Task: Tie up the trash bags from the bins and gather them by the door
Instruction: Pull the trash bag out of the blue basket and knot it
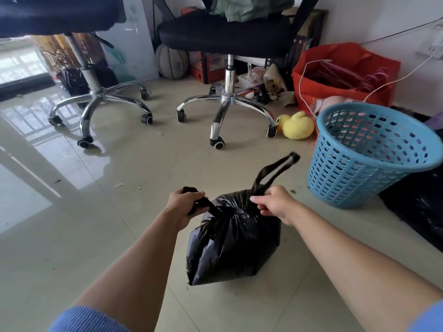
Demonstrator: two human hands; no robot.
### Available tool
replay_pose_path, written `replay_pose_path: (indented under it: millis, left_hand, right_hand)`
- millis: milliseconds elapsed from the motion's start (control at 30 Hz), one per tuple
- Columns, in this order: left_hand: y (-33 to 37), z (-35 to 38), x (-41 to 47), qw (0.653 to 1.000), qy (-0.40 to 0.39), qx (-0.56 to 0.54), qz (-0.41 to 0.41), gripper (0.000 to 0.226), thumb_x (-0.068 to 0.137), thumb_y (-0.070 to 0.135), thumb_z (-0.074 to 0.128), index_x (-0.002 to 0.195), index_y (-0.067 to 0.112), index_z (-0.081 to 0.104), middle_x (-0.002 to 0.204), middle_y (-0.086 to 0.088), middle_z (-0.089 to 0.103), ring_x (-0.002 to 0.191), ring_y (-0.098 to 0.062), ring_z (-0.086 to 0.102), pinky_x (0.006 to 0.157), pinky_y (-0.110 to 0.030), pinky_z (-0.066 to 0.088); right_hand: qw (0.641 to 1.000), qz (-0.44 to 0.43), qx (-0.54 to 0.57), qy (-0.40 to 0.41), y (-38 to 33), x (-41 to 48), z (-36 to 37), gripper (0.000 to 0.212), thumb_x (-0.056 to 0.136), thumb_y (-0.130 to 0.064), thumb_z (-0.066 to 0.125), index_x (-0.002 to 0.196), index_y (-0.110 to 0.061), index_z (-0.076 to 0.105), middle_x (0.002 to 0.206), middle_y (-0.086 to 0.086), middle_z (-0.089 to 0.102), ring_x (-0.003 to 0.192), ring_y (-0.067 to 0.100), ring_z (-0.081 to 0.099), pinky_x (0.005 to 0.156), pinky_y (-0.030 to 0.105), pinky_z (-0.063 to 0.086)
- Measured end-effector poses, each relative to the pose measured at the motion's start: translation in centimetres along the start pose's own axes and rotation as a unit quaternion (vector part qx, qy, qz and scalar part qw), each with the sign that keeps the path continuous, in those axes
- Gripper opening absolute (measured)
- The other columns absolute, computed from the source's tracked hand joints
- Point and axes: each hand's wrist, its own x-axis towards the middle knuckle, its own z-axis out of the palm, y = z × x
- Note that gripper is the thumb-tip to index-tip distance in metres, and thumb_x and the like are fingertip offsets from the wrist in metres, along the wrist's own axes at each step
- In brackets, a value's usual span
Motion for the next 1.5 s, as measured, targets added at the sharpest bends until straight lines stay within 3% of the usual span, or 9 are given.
replay_pose_path:
  millis: [233,333,500,667,800,1033,1200,1367,1500]
  left_hand:
    - [0.0,0.0,-0.2,1.0,-0.006,-0.002,0.007,0.007,0.093,0.004,0.058,0.092,-0.002,0.053,0.081,-0.017,0.06,0.065,-0.028,0.068,0.063,-0.035,0.062]
    - [0.3,-0.1,-0.3,0.999,-0.018,0.047,0.006,0.019,0.096,0.02,0.056,0.089,0.002,0.058,0.078,-0.013,0.06,0.066,-0.026,0.065,0.061,-0.034,0.061]
    - [3.3,-0.2,-1.2,0.974,-0.054,0.198,0.093,0.011,0.086,0.016,0.07,0.086,0.005,0.066,0.063,-0.005,0.053,0.052,-0.016,0.054,0.047,-0.023,0.045]
    - [6.8,1.5,-2.6,0.957,-0.111,0.217,0.158,0.005,0.086,0.011,0.068,0.088,0.01,0.072,0.077,-0.008,0.067,0.059,-0.014,0.05,0.053,-0.023,0.037]
    - [8.0,2.9,-3.6,0.944,-0.195,0.217,0.156,0.015,0.087,0.014,0.066,0.099,0.007,0.071,0.082,-0.007,0.069,0.059,-0.01,0.051,0.05,-0.019,0.038]
    - [5.8,0.4,-0.3,0.981,0.078,0.151,0.089,0.029,0.088,0.029,0.066,0.107,0.008,0.061,0.08,-0.004,0.054,0.072,-0.02,0.054,0.06,-0.029,0.046]
    - [2.4,-0.1,-0.4,0.987,-0.051,0.119,-0.098,0.032,0.082,0.034,0.073,0.093,0.012,0.053,0.086,-0.009,0.06,0.064,-0.017,0.054,0.053,-0.026,0.042]
    - [3.8,-0.3,1.4,0.99,0.006,-0.142,-0.002,0.013,0.091,0.002,0.055,0.079,0.006,0.057,0.044,0.001,0.059,0.036,-0.004,0.049,0.035,-0.013,0.038]
    - [3.3,-0.6,0.8,0.98,-0.016,-0.198,0.007,0.009,0.09,0.001,0.055,0.083,0.004,0.059,0.067,-0.007,0.063,0.059,-0.012,0.053,0.047,-0.017,0.05]
  right_hand:
    - [0.986,-0.138,0.092,0.01,-2.9,-1.1,3.3,0.018,0.101,-0.013,0.051,0.089,-0.006,0.063,0.084,0.016,0.072,0.068,0.021,0.068,0.07,0.031,0.057]
    - [0.987,-0.14,-0.074,0.029,-2.7,-0.6,3.4,0.028,0.1,-0.015,0.051,0.073,-0.005,0.052,0.063,0.008,0.057,0.05,0.021,0.05,0.056,0.031,0.042]
    - [0.903,-0.118,-0.411,0.04,-2.2,0.1,2.1,0.035,0.094,-0.034,0.049,0.065,-0.015,0.045,0.066,0.004,0.052,0.077,0.034,0.059,0.058,0.034,0.033]
    - [0.849,-0.074,-0.523,-0.01,-2.8,-1.4,4.1,0.081,0.057,-0.096,0.039,0.092,-0.028,0.067,0.094,-0.001,0.068,0.093,0.026,0.061,0.087,0.04,0.047]
    - [0.792,-0.149,-0.586,0.091,-2.3,-1.7,5.2,0.077,0.085,-0.082,0.022,0.075,-0.015,0.06,0.083,0.005,0.065,0.09,0.03,0.063,0.086,0.042,0.041]
    - [0.87,-0.18,-0.459,-0.028,-2.2,-1.7,4.4,0.049,0.1,-0.055,0.03,0.061,-0.026,0.035,0.083,0.008,0.056,0.093,0.031,0.058,0.081,0.041,0.044]
    - [0.896,-0.172,-0.405,-0.052,-2.1,-1.6,4.7,0.055,0.079,-0.078,0.025,0.071,-0.033,0.055,0.089,-0.001,0.063,0.098,0.029,0.061,0.09,0.044,0.047]
    - [0.956,-0.119,-0.268,-0.009,-0.9,-0.6,4.1,0.068,0.083,-0.075,0.036,0.1,-0.019,0.07,0.106,0.006,0.073,0.105,0.026,0.065,0.097,0.039,0.049]
    - [0.994,-0.044,-0.101,0.006,-2.0,-0.4,2.8,0.04,0.099,-0.039,0.052,0.084,-0.005,0.068,0.074,0.008,0.067,0.066,0.022,0.061,0.065,0.028,0.049]
